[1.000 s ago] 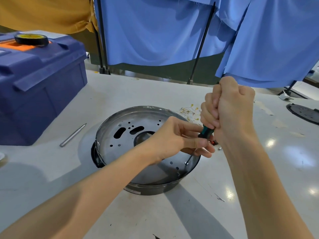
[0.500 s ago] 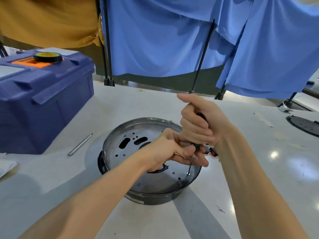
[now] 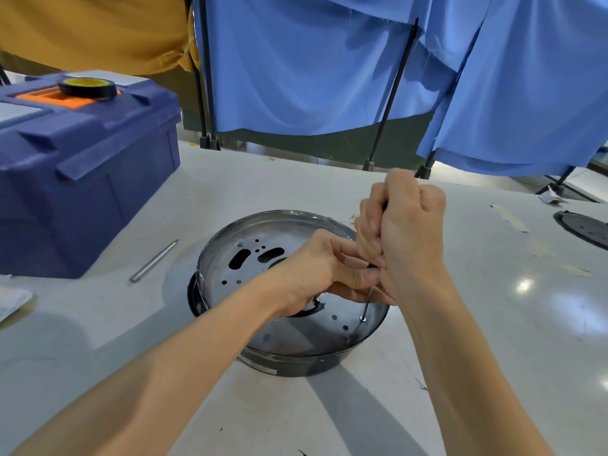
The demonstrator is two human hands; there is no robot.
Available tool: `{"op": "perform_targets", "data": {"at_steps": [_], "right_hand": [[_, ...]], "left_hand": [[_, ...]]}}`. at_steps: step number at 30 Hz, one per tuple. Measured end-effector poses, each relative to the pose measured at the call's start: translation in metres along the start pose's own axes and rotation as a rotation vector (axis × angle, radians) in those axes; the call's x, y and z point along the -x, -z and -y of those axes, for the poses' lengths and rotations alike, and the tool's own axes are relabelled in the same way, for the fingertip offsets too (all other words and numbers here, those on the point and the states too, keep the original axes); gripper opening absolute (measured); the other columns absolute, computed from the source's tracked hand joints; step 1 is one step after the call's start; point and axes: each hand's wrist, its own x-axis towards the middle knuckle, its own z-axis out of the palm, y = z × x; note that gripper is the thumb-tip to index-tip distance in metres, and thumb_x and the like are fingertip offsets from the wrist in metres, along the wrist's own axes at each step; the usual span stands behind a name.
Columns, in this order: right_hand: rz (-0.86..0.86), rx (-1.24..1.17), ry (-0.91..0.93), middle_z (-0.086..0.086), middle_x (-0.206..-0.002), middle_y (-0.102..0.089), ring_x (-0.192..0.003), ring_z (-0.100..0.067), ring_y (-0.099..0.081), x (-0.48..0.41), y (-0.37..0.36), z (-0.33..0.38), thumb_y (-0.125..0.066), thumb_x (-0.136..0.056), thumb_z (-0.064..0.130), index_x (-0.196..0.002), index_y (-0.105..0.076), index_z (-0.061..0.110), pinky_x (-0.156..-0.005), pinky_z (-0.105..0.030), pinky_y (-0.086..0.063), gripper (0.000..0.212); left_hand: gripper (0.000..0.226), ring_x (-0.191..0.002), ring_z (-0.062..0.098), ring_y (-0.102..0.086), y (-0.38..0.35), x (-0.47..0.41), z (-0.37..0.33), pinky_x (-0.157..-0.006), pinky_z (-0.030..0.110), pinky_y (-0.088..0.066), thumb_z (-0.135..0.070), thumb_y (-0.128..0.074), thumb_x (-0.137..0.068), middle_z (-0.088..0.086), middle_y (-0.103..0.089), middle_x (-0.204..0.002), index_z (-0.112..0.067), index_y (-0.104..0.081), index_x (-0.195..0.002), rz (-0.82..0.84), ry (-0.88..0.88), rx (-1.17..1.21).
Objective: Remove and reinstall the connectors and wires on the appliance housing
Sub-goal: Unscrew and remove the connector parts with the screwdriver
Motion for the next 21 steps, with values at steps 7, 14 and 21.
{"op": "perform_targets", "data": {"at_steps": [7, 14, 21], "right_hand": [[-0.332, 0.066, 0.058, -0.013, -0.035, -0.03, -0.031, -0.019, -0.027, 0.004, -0.002, -0.008, -0.033, -0.09, 0.02, -0.035, -0.037, 0.005, -0.041, -0.02, -0.021, 0.057], [0.734, -0.215, -0.389, -0.006, -0.03, -0.034, -0.022, -0.018, -0.03, -0.039, 0.032, 0.012, -0.042, -0.094, 0.035, -0.035, -0.044, 0.007, -0.032, -0.015, -0.028, 0.065], [0.225, -0.158, -0.172, -0.002, -0.029, -0.022, -0.025, -0.012, -0.013, -0.018, 0.023, 0.007, -0.036, -0.097, 0.013, -0.037, -0.029, 0.009, -0.038, -0.011, -0.019, 0.06]], "left_hand": [[0.02, -0.065, 0.012, -0.068, -0.005, -0.009, 0.001, -0.068, 0.023, -0.057, -0.01, -0.065, -0.073, -0.002, -0.072, -0.069, -0.024, -0.079, -0.073, -0.024, 0.058, -0.048], [0.017, -0.102, 0.037, -0.067, 0.001, -0.005, -0.001, -0.094, 0.043, -0.053, -0.016, -0.054, -0.097, 0.018, -0.072, -0.093, -0.01, -0.07, -0.098, 0.075, 0.066, -0.018], [0.021, -0.099, 0.033, -0.07, 0.002, -0.005, 0.001, -0.089, 0.036, -0.056, -0.008, -0.06, -0.092, 0.019, -0.072, -0.101, -0.009, -0.07, -0.111, 0.027, 0.022, 0.014]]}}
